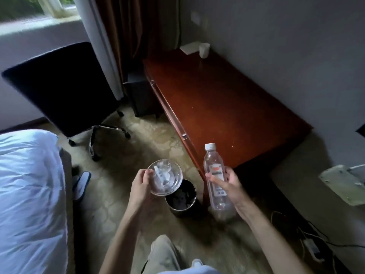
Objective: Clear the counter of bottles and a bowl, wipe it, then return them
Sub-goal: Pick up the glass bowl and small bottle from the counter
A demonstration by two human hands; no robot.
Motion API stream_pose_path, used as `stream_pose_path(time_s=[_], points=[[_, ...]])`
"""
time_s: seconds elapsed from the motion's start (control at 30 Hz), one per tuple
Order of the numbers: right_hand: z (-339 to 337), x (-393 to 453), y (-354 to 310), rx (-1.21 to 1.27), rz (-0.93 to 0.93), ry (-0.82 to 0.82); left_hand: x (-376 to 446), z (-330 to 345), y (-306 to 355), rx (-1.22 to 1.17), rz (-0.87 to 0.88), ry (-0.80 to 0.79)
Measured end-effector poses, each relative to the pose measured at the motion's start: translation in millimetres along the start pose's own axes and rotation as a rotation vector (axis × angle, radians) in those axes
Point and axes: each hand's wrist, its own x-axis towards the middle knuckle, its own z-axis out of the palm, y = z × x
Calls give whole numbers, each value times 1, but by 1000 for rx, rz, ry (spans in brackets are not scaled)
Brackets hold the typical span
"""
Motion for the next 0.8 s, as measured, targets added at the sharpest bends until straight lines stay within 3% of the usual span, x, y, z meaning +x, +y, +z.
stream_pose_path(time_s=[0.27,0.43,0.6,0.8], points=[[14,139,-5,163,88,435,206,84,34,143,-61,-353],[33,217,-34,301,85,707,326,148,91,345,29,-647],[27,260,-61,226,52,853,395,218,148,539,123,-851],[-1,308,-68,126,-48,1144,433,308,151,639,153,-971]])
